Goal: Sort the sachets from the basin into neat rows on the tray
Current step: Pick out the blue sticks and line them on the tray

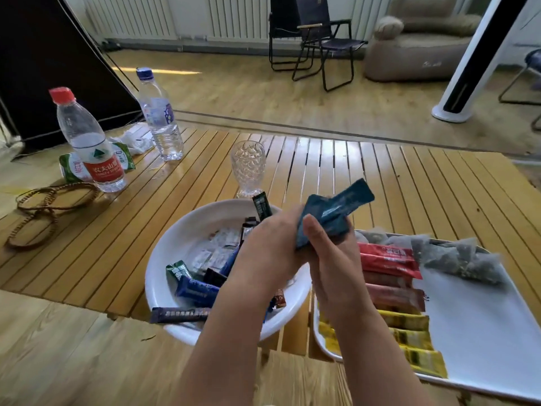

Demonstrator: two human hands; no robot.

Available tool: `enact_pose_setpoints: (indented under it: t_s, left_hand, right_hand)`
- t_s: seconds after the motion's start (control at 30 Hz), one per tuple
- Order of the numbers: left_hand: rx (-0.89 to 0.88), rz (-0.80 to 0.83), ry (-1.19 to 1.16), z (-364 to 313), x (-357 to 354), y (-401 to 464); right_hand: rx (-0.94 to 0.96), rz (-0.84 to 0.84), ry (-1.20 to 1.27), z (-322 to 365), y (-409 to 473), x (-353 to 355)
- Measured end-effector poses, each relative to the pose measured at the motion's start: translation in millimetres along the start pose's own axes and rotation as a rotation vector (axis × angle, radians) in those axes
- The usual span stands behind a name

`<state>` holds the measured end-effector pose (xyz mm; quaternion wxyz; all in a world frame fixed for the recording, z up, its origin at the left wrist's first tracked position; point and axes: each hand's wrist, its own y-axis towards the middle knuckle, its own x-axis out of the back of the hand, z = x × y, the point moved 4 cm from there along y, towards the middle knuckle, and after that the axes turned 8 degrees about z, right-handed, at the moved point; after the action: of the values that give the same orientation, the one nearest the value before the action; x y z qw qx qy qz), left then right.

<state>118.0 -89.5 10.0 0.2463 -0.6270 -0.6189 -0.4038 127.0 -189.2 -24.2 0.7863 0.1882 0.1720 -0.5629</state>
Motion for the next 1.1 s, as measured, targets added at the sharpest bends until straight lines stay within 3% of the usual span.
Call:
enact_pose_setpoints:
  t_s: [0.13,0.23,0.3,0.4,0.5,0.67,0.73,0.77,0.83,0.9,1.0,1.1]
  left_hand:
    - [-0.123,0.145,0.029,-16.6,-11.5,-1.8]
    - [-0.158,0.131,0.084,-23.9,-8.4,-4.8]
    - [-0.076,-0.04,-0.139,-29.1,-2.3,-6.8]
    - [0.163,-0.403,-0.757,-29.7,-13.0,-13.6]
    - [0.395,-0.403,-1.231,-35.8,-39.9,-8.7]
    - [0.443,-0.345,-1.364,-34.1,-36.4,-4.7]
    - [0.444,-0.397,-1.211,-16.6,-16.5,-8.7]
    - [0.472,-0.426,-1.009,-2.4,-2.8,-12.8]
    - [0.599,-0.415,-0.409,31.8,25.0,-24.6]
    - [0.788,-0.218,0.05,75.0,33.3,-38.1]
    - [1.027,0.102,0.167,116.4,17.1,-51.9]
    - [0.968,0.091,0.085,117.1,9.2,-41.2]
  right_hand:
    - [-0.04,-0.244,0.158,7.2,-4.1,17.6]
    - [-0.123,-0.334,0.357,13.1,-5.8,29.5]
    - [-0.106,-0.373,0.545,21.9,-4.0,36.4]
    - [-0.048,-0.371,0.7,32.0,-2.9,36.2]
    - [-0.109,-0.314,0.67,20.8,-8.8,18.5]
    - [-0.131,-0.285,0.65,9.2,-10.4,16.1]
    - [-0.117,-0.265,0.555,10.8,-8.8,23.5]
    - [-0.145,-0.242,0.493,9.8,-9.2,25.4]
    - [-0.252,-0.179,0.339,4.4,-11.9,24.9]
    - [-0.358,-0.119,0.237,-1.8,-16.8,20.7]
    - [-0.46,-0.035,0.25,-9.5,-26.2,8.3]
    - [-0.579,-0.039,0.272,-22.6,-38.6,-1.3]
